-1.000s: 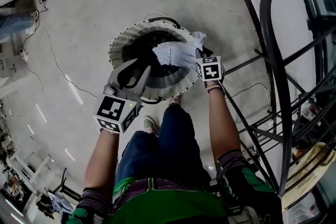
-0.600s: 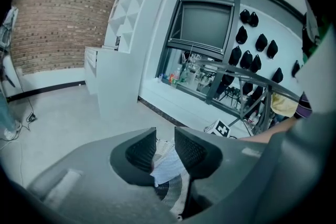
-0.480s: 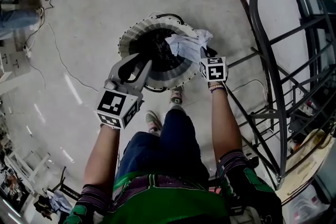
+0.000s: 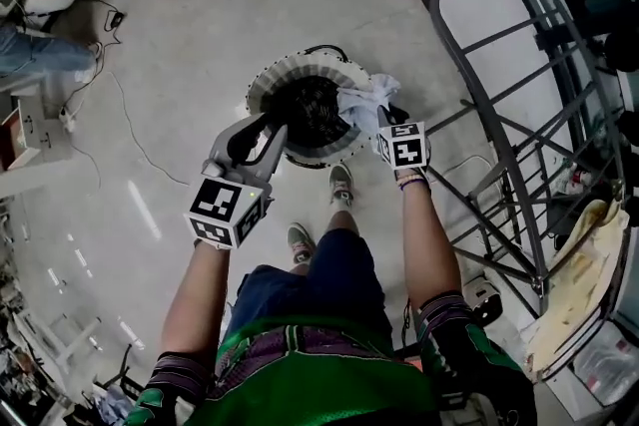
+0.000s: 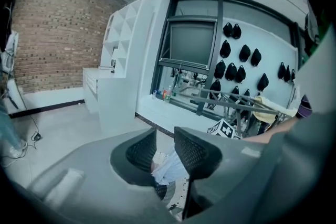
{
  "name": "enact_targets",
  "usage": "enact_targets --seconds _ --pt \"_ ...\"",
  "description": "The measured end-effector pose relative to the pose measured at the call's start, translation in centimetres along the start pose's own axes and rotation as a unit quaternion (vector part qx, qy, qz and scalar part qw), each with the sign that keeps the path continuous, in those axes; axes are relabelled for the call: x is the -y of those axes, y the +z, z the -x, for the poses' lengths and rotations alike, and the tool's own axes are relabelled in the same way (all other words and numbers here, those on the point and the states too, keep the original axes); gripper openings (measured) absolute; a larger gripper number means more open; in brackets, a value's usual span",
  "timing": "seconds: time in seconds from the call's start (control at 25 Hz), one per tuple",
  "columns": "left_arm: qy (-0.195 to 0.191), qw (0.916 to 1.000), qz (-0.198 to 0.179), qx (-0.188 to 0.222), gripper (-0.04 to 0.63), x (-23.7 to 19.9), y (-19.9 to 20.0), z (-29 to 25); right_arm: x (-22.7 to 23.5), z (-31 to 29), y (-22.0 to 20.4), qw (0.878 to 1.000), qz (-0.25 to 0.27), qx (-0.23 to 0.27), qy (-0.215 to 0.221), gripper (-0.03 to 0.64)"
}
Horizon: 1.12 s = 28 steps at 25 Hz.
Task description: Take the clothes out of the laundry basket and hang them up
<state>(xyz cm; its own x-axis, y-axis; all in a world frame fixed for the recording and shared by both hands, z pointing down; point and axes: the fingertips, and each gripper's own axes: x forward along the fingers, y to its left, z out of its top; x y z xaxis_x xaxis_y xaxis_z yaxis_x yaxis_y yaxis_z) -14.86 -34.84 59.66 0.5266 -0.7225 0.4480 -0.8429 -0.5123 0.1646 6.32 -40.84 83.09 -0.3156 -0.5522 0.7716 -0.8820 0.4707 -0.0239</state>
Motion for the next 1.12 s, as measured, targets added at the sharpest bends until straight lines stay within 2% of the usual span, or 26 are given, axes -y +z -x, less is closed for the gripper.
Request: enact_targets --seconds 0.2,0.36,0.6,0.88,1.12 --pt "-0.011 0.9994 -0.007 0.033 0.115 2.8 2.8 6.1 -3.0 7.5 1.7 1.000 0.022 0.012 -0.011 0.040" --pt "-0.019 0.9974 -0.010 0.069 0.109 4.4 5.1 9.8 -3.9 13.4 4.9 0.998 0.037 0.040 -0.032 0.040" --pt "-0.034 0.9942 -0.021 0.100 0.107 7.3 7.0 15.6 -7.1 21.9 7.2 0.995 0.049 0.072 -0.048 0.040" --pt "-0.055 0.9885 -0.041 0.134 0.107 10.6 10.2 20.0 -10.1 30.8 9.3 0.989 0.051 0.125 -0.061 0.040" --pt "-0.079 0.9833 -0.052 0.156 0.107 13.9 13.0 21.6 -12.1 37.3 9.9 0.984 0.055 0.160 -0.062 0.040"
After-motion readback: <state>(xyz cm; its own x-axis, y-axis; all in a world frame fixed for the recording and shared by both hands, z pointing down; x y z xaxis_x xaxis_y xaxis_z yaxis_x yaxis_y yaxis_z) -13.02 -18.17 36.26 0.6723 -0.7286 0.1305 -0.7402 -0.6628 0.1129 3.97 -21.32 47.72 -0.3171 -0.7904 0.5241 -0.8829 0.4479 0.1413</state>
